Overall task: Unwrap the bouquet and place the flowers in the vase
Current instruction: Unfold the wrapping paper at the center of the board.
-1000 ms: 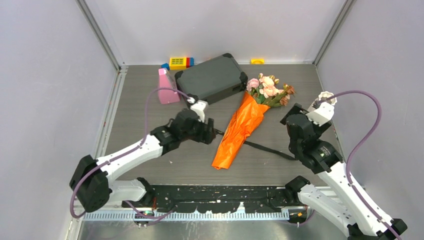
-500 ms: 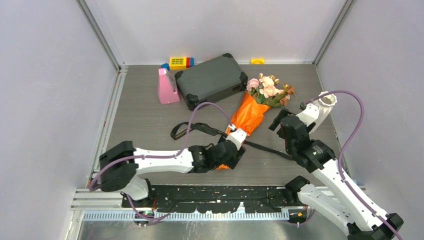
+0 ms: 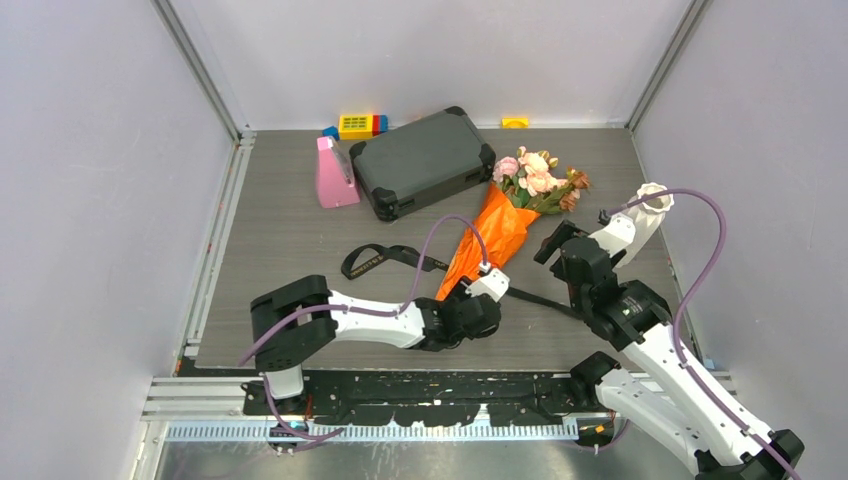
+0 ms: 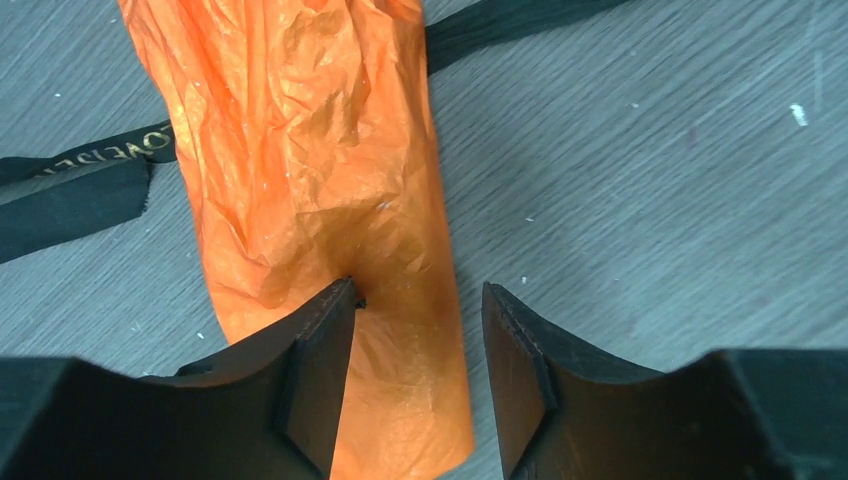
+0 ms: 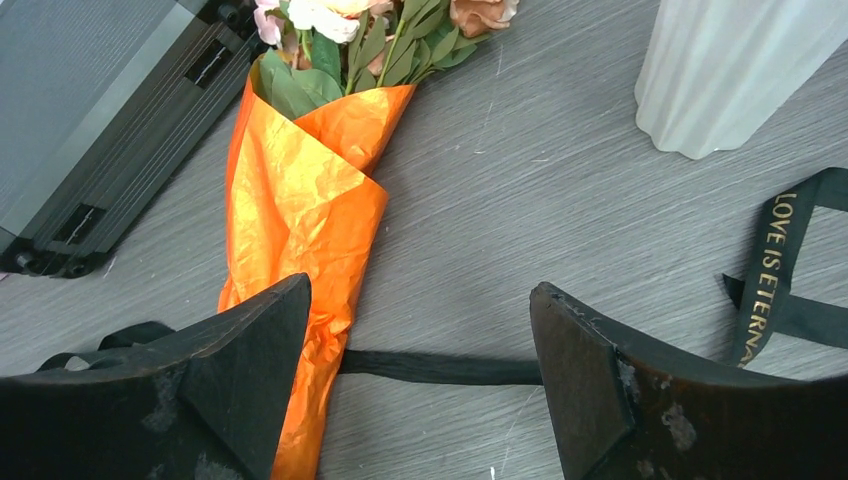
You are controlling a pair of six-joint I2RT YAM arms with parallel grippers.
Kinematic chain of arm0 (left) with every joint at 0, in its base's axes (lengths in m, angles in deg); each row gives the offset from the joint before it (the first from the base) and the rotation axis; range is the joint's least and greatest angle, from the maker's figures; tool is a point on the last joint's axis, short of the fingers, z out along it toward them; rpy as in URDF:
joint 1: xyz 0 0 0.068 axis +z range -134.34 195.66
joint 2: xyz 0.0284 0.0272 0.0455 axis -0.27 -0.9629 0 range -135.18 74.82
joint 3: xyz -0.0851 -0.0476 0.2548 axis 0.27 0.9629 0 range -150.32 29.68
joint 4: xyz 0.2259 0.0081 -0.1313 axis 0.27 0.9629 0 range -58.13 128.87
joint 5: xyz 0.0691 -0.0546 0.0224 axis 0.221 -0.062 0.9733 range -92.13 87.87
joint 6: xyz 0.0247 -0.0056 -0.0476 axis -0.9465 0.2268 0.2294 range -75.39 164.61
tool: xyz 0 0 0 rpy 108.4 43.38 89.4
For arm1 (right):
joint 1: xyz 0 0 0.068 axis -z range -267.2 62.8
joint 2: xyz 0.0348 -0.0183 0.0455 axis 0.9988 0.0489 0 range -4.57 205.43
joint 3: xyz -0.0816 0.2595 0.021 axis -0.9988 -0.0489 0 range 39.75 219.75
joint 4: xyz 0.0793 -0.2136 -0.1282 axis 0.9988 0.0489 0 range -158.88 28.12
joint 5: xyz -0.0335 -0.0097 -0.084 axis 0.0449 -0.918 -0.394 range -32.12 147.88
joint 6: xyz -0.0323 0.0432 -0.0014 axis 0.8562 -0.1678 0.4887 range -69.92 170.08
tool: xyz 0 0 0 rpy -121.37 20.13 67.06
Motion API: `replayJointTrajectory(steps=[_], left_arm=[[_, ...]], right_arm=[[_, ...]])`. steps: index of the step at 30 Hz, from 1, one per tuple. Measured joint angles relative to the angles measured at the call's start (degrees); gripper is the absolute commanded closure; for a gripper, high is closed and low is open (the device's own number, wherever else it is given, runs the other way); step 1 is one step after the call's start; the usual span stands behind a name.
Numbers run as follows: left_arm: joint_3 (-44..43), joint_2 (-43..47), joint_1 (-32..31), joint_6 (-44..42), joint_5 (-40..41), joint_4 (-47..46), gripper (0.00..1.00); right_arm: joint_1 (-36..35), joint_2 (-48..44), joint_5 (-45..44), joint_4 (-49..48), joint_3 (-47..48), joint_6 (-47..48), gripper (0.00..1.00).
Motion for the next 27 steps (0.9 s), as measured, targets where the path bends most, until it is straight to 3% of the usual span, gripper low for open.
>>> replayJointTrajectory(steps=[9,21,27], left_arm=[[-0.09,-2.56,-0.31,-1.20,4.55,0.20,0.63],[-0.09,-2.86,-0.46,0.92,4.76,0.24,0.99],[1.05,1.14,-0.24,2.78,4.57,2.40,1.00]], right_arm=[[0.00,-0.04,1.11,-1.73,-0.96,-0.31,0.14],[0.00,0.92,1.60,-2.40,-1.60,-1.49,0.12],[0.00,2.69,3.78,-2.82,-1.73,-1.92,0.12]])
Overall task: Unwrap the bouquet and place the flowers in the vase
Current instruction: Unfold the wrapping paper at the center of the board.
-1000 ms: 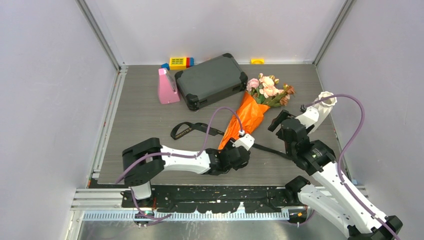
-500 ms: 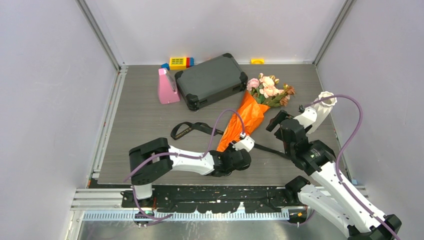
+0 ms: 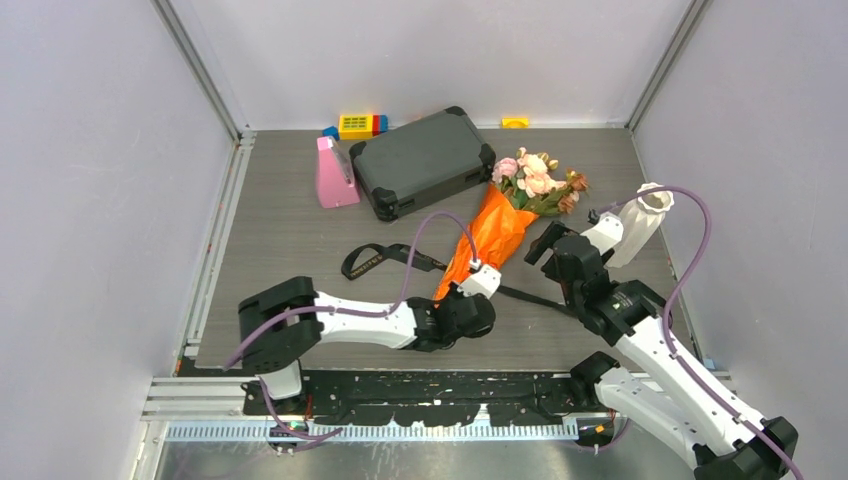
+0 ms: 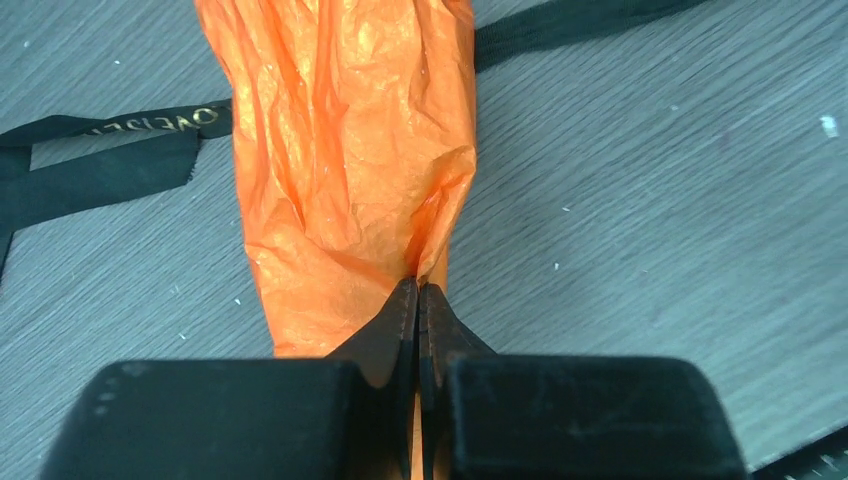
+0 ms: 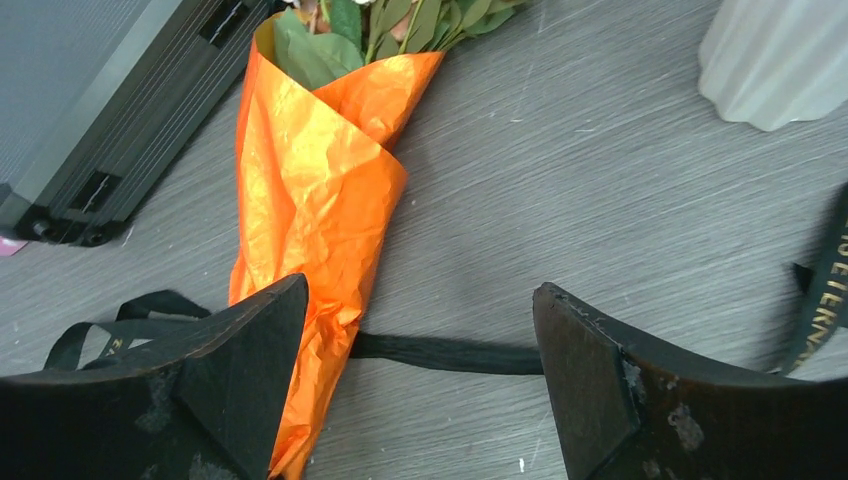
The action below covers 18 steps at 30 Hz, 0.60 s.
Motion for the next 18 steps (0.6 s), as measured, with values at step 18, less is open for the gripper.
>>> replayJointTrajectory(steps=[18], left_arm=[[9.14,16.02,18.16,8.90,-28.76,-5.38,1.00]], right_arm=[[0.00,3.13,17.29,-12.07,-4.72,-1.29,0.12]])
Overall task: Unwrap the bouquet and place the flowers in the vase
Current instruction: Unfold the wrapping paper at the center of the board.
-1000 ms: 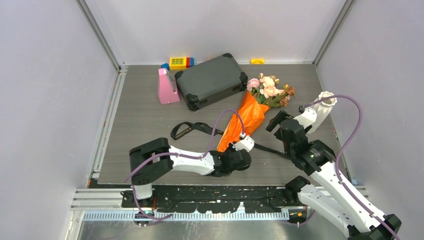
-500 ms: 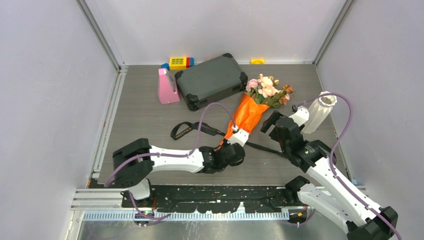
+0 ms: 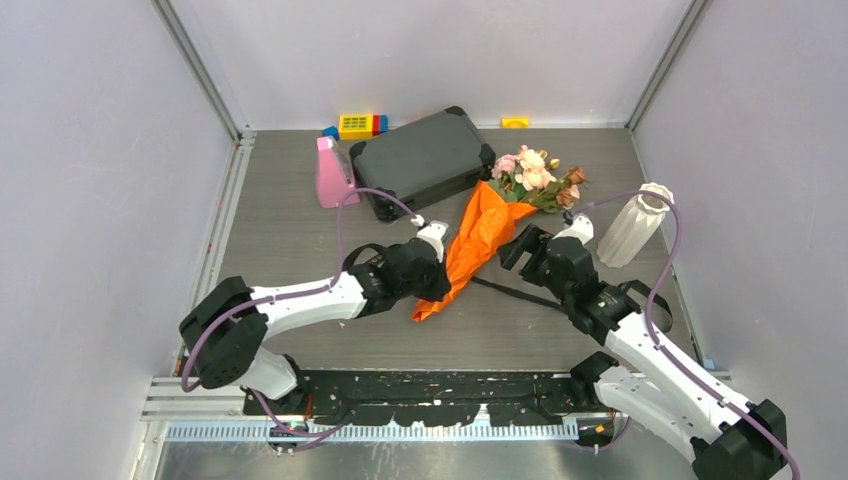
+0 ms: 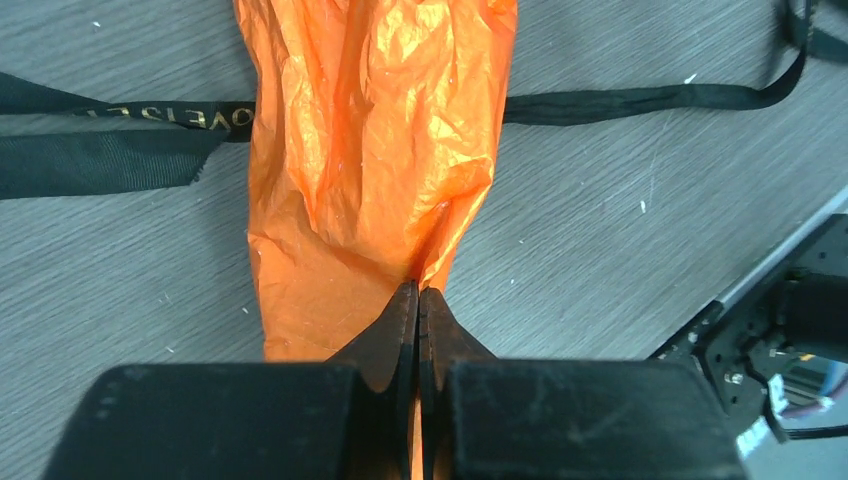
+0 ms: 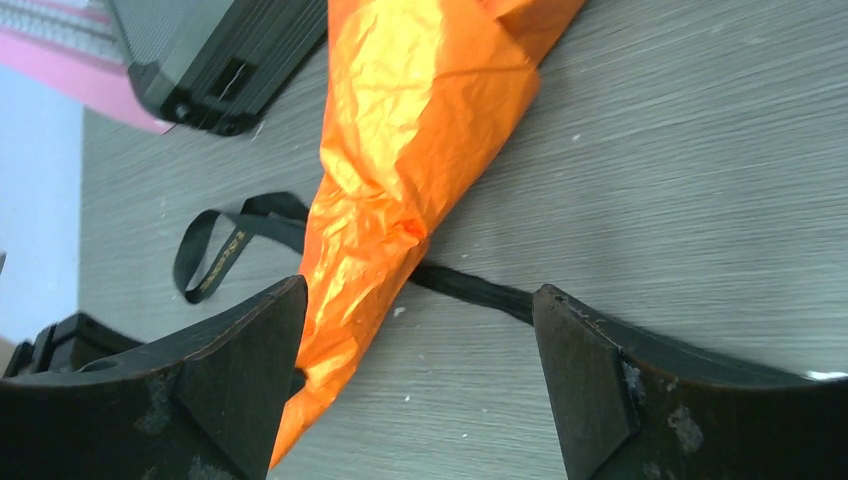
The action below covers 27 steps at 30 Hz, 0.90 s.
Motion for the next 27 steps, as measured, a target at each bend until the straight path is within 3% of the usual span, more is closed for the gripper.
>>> replayJointTrajectory(steps=[5,8,27], left_arm=[[0.70,1.33,2.78,2.78,-6.43,-1.05,1.00],[1.14,3.10,3.58,4.02,-8.94,-2.05,1.00],[4.07,5.46,6.51,8.68,-15.34,-6.60,1.00]], right_arm=[[0.00,3.26,7.50,-9.18,-4.94,-3.82,0.15],[-0.02,6.21,9.66,-12.98,-7.02,-6.21,0.23],[-0.46,17.75,9.66,-26.25,-8.35,-14.95,0.36]])
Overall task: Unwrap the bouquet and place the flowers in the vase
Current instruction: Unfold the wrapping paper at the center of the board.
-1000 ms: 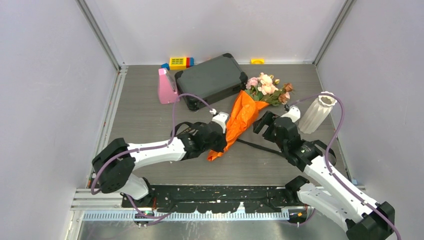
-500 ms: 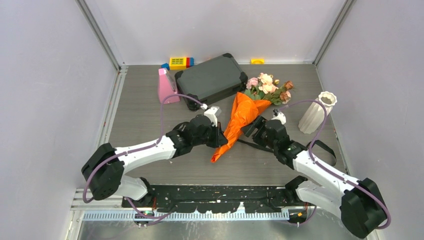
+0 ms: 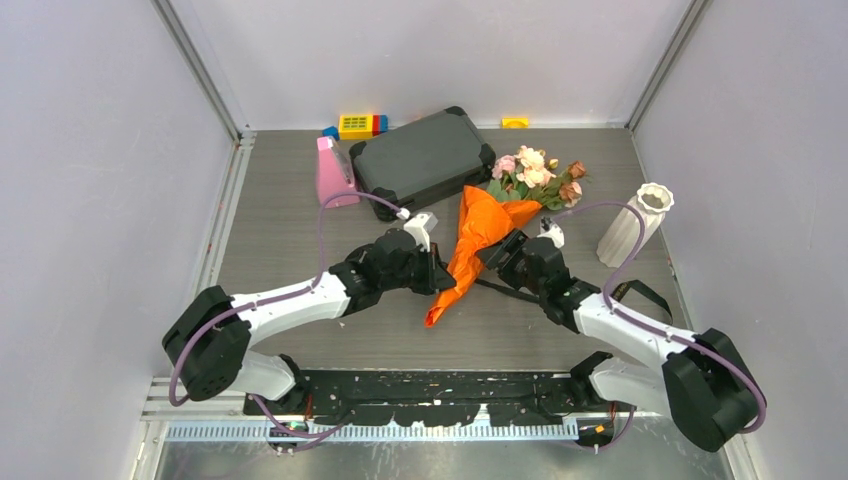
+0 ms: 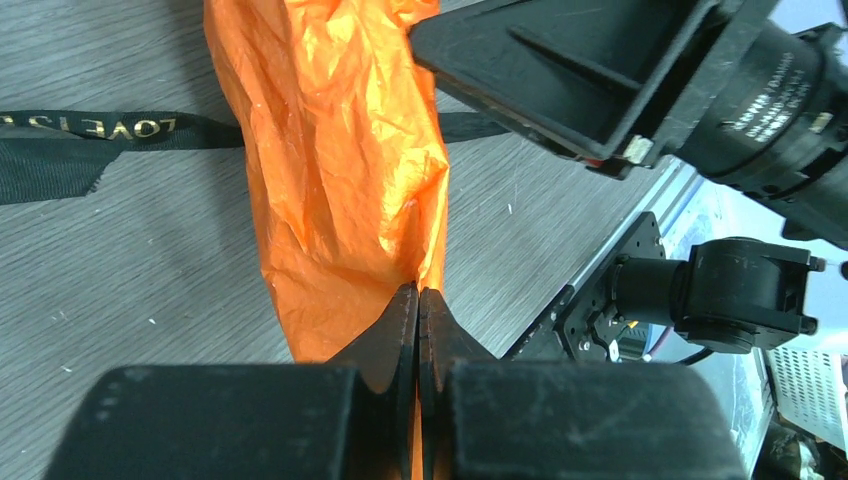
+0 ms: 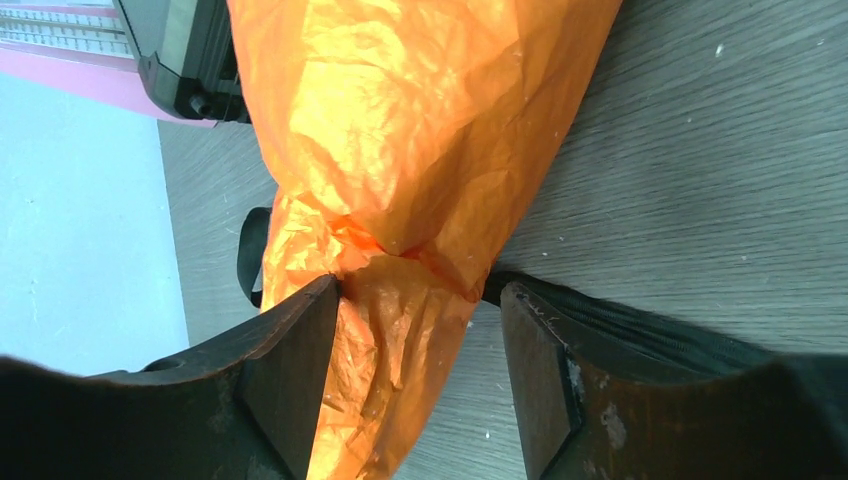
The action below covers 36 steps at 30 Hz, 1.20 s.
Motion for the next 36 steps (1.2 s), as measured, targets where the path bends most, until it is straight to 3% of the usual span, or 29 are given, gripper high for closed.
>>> replayJointTrajectory(steps=[4,12,14,18,25,27,32,36], left_arm=[[0.20,0.00,0.28,0.35,-0.94,-1.09,1.00],[0.92,0.00,1.36,0.17,-1.79,-1.55,1.00],[1.03,-0.04,1.55,-0.22,-1.81,-1.40,1.00],[0.96,-0.37,1.77,-2.71,-1.16,0.33,1.00],[-2.10,-2.54,1.77,-9.60,-1.22,3.23,1.00],[-2.82,-3.93,1.75,-10.86,-2.16,3.32,0.92],[-4.07,-7.13,1.25,-13.60,-4.98,4.39,0.57],[-4.07,-7.45,0.79,-14.19,-5.86,6.49,0.44]], right_arm=[[-0.26,2.97,0.26,-3.37,-0.72,-0.98,0.44],[-0.81,5.75,0.59,-7.21,-0.59,-1.51,0.81],[-0.87,5.49,0.57,-6.93,-0.37,-1.36,0.86],[-0.98,3.67,0.04,-3.21,1.29,-0.52,0.92],[-1.31,-0.35,-1.79,7.61,5.95,3.48,0.95],[-1.31,-0.33,-2.23,11.43,8.09,5.09,0.95],[-1.25,0.90,-3.58,19.67,12.92,9.64,0.92],[-1.03,3.10,-6.56,26.64,16.55,13.94,0.90]])
